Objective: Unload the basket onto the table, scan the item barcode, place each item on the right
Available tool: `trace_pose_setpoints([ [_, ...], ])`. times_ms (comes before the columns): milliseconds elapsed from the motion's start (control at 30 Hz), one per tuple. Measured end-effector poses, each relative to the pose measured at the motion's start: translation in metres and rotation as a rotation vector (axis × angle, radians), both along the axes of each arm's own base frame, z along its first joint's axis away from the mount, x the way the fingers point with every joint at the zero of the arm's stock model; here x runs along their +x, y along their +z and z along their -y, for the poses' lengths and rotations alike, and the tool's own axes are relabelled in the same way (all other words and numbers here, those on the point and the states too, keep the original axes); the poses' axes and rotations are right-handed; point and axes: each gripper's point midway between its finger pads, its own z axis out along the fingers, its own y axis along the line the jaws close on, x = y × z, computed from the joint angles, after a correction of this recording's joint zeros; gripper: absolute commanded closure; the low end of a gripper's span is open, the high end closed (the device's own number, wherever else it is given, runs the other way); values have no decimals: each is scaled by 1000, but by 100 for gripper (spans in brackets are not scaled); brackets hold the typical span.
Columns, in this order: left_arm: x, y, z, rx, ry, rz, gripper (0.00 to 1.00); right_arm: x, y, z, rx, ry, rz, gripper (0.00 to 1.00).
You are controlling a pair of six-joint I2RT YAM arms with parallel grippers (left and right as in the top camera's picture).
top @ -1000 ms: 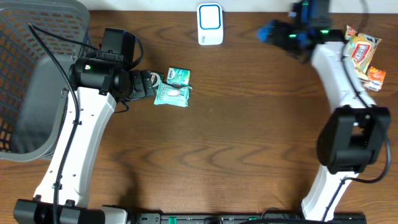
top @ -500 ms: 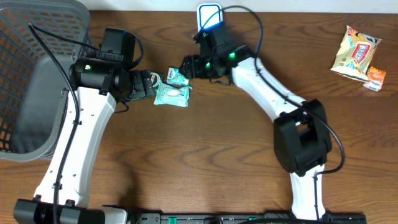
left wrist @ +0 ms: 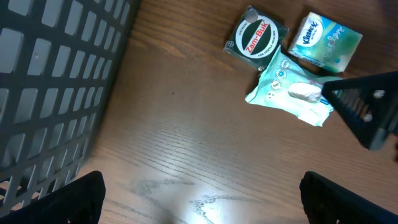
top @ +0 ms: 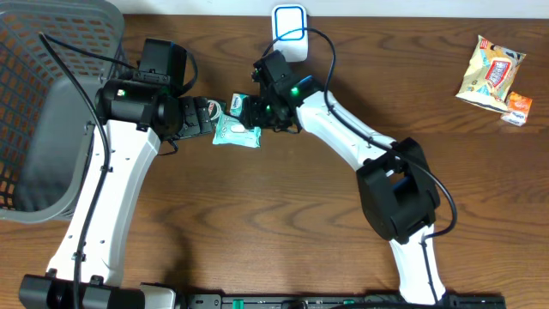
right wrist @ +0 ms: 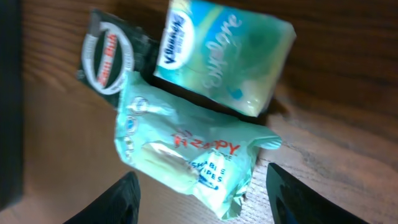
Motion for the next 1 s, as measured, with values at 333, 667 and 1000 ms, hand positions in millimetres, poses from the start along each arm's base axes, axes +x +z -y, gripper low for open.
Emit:
trace_pose_setpoints([
  [333, 0, 0, 0, 0, 0, 0, 1, -15, -43, 28, -202, -70, -73, 37],
  [667, 0, 0, 0, 0, 0, 0, 1, -19, -12, 125, -461, -219, -110, 27],
  [1000, 0, 0, 0, 0, 0, 0, 1, 1, 102, 160, -269, -302, 53, 46],
])
